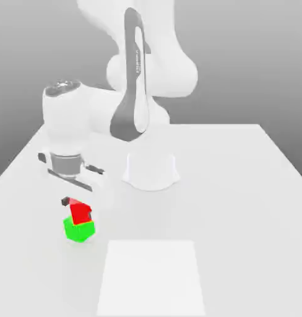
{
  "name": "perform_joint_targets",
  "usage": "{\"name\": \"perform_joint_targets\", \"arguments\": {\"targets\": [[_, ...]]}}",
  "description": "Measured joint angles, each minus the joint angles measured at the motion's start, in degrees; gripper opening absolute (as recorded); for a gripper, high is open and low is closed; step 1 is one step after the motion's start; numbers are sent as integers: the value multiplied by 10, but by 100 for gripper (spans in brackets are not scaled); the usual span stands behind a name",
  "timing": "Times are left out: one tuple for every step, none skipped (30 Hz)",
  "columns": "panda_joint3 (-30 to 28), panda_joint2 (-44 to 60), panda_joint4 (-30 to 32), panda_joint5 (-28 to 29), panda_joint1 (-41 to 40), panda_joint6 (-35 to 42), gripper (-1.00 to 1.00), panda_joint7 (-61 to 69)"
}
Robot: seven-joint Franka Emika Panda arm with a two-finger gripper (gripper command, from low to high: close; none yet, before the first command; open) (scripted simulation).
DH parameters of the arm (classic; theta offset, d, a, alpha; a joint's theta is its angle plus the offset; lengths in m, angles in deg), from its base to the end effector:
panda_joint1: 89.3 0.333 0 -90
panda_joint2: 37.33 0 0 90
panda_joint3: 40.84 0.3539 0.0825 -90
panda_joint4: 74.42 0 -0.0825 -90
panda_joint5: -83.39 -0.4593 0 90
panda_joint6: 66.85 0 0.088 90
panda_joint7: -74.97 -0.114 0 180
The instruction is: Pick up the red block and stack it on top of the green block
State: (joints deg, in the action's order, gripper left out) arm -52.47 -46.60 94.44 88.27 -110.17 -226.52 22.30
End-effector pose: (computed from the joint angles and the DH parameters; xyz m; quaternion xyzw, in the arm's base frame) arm 0.2998 -0.1797 0.1790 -0.7635 0.6457 0.0005 0.0014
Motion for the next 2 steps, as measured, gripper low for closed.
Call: {"name": "perform_joint_targets", "arguments": {"targets": [[2,-21,1,6,-4,20,100,-4],[5,-41,2,11,-8,39,100,-8]]}}
